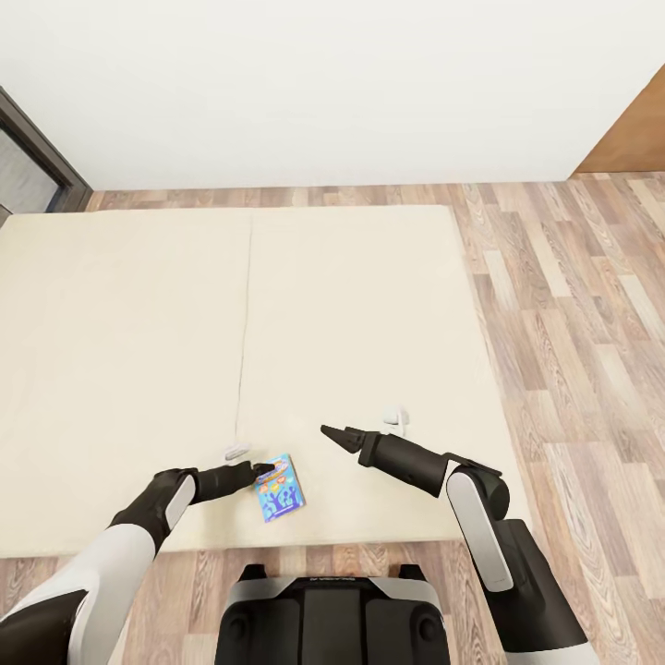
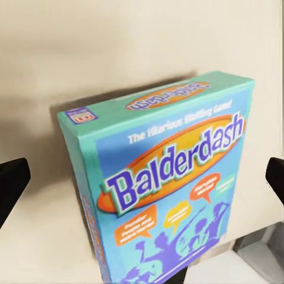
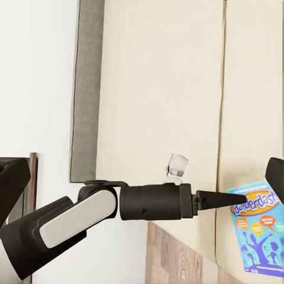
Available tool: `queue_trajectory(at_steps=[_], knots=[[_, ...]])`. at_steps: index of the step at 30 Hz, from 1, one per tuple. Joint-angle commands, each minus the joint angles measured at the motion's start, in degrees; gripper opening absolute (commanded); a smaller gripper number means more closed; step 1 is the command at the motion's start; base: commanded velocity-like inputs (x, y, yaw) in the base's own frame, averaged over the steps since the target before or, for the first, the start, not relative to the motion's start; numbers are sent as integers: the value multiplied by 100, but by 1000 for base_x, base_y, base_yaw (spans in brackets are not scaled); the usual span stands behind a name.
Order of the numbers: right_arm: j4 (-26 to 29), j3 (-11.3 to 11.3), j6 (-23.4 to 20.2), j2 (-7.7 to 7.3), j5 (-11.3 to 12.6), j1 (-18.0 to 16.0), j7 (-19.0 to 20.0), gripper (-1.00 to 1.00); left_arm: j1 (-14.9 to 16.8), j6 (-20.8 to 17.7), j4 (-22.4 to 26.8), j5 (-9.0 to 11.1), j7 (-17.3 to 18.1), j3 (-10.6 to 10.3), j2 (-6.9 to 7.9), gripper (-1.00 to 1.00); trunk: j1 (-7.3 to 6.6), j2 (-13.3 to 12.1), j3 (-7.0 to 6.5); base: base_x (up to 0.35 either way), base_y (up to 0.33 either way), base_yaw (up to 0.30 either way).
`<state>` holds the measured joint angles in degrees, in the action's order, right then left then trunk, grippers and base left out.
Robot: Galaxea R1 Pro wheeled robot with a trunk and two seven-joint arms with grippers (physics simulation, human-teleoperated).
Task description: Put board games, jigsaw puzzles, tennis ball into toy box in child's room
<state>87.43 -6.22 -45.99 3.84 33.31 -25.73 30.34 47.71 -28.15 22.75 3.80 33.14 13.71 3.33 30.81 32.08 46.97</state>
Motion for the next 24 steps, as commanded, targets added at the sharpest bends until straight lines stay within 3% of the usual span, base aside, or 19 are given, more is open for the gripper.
queue_trajectory(at_steps=[1, 24], knots=[[2, 6, -33, 3, 6, -3, 7, 100, 2, -43, 2, 37, 7, 21, -4, 100, 2, 6, 5, 0, -166, 0], [2, -2, -33, 3, -4, -3, 7, 100, 2, -24, 10, 59, 104, 35, 1, 100, 2, 6, 5, 0, -100, 0]])
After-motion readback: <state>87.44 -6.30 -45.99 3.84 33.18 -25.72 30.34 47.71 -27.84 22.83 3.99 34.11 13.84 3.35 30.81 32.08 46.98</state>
